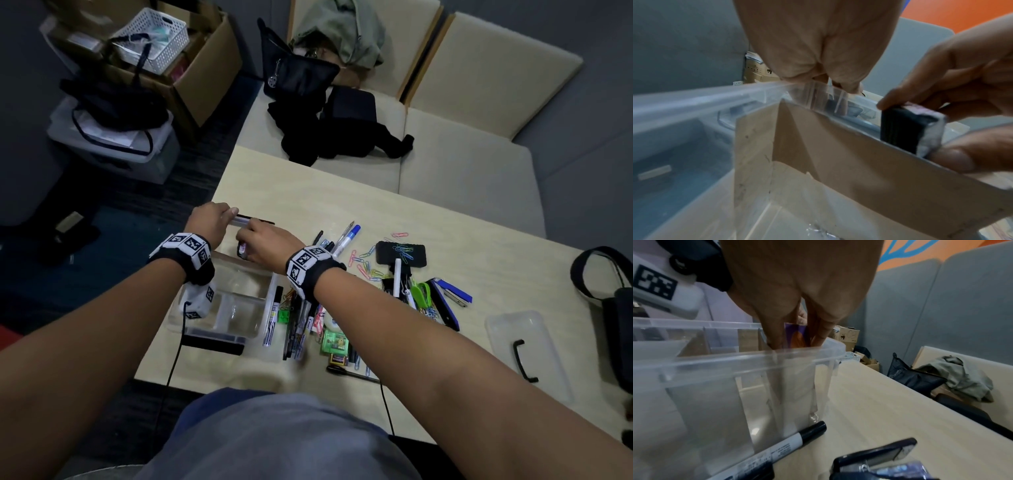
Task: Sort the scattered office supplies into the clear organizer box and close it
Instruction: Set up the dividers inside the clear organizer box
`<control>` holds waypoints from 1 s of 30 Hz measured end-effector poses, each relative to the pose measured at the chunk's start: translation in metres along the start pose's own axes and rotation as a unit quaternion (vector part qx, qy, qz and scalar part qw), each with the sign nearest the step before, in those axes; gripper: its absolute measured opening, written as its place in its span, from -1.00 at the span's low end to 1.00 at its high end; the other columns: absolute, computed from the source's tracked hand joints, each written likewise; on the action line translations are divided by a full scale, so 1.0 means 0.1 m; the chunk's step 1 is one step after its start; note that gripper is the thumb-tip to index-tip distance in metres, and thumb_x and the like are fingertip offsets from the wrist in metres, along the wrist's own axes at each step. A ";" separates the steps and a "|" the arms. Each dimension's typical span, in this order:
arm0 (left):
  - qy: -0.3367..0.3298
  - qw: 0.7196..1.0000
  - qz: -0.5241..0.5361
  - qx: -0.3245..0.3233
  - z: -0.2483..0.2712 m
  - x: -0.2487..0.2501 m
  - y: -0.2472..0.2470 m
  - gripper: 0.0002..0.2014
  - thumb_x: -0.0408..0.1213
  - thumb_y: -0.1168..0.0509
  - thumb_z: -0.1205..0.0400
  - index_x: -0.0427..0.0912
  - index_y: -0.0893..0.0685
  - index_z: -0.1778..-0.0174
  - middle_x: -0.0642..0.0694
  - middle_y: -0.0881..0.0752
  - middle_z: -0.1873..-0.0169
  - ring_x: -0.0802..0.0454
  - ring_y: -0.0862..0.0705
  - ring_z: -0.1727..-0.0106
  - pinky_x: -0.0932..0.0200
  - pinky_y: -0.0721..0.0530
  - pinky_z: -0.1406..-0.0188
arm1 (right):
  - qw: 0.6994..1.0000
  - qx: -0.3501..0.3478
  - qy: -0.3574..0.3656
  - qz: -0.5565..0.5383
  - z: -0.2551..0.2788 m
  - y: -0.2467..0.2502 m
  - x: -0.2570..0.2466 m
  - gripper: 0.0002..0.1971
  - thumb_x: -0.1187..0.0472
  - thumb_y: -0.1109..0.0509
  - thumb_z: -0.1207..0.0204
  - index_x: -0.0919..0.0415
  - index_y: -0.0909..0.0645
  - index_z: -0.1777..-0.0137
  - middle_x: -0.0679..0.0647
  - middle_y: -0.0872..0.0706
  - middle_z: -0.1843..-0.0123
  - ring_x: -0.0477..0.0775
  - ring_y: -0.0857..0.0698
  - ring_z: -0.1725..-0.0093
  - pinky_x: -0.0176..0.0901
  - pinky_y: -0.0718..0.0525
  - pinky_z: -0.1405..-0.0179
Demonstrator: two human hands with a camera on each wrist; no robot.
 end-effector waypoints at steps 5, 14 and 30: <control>-0.002 1.000 0.002 0.013 0.00 0.00 0.00 -0.60 -0.10 -0.11 -0.78 -0.31 -0.61 0.22 -0.28 -0.56 0.34 -0.28 -0.56 0.20 -0.05 -0.46 0.25 | 0.998 -0.005 0.028 0.059 -0.02 0.00 -0.01 -0.82 0.22 -0.34 -0.62 0.30 -0.61 -0.13 0.23 -0.49 -0.22 0.29 -0.63 0.01 0.05 -0.60 0.24; -0.025 0.999 -0.009 0.027 -0.02 0.01 -0.02 -0.61 -0.13 -0.12 -0.78 -0.26 -0.51 0.33 -0.24 -0.51 0.38 -0.30 -0.57 0.22 0.00 -0.38 0.30 | 0.985 -0.046 0.120 0.119 -0.14 -0.09 -0.14 -0.75 0.17 -0.20 -0.71 0.18 -0.61 -0.27 0.07 -0.58 -0.25 0.12 -0.63 -0.16 0.12 -0.70 0.15; -0.039 0.999 0.010 0.020 0.00 0.11 -0.11 -0.61 -0.16 -0.14 -0.77 -0.38 -0.65 0.21 -0.41 -0.64 0.21 -0.31 -0.59 0.14 0.00 -0.37 0.22 | 0.942 -0.283 0.088 0.159 -0.31 -0.63 -0.16 -0.59 0.21 -0.05 -0.77 0.17 -0.41 -0.59 0.09 -0.56 -0.51 0.18 -0.61 -0.39 -0.02 -0.57 -0.31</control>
Point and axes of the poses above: each hand's wrist, its own z-axis away from the middle knuckle, its own y-axis out of the back of the hand, x = y × z, the point moved 10 cm from there along -z, towards the middle knuckle
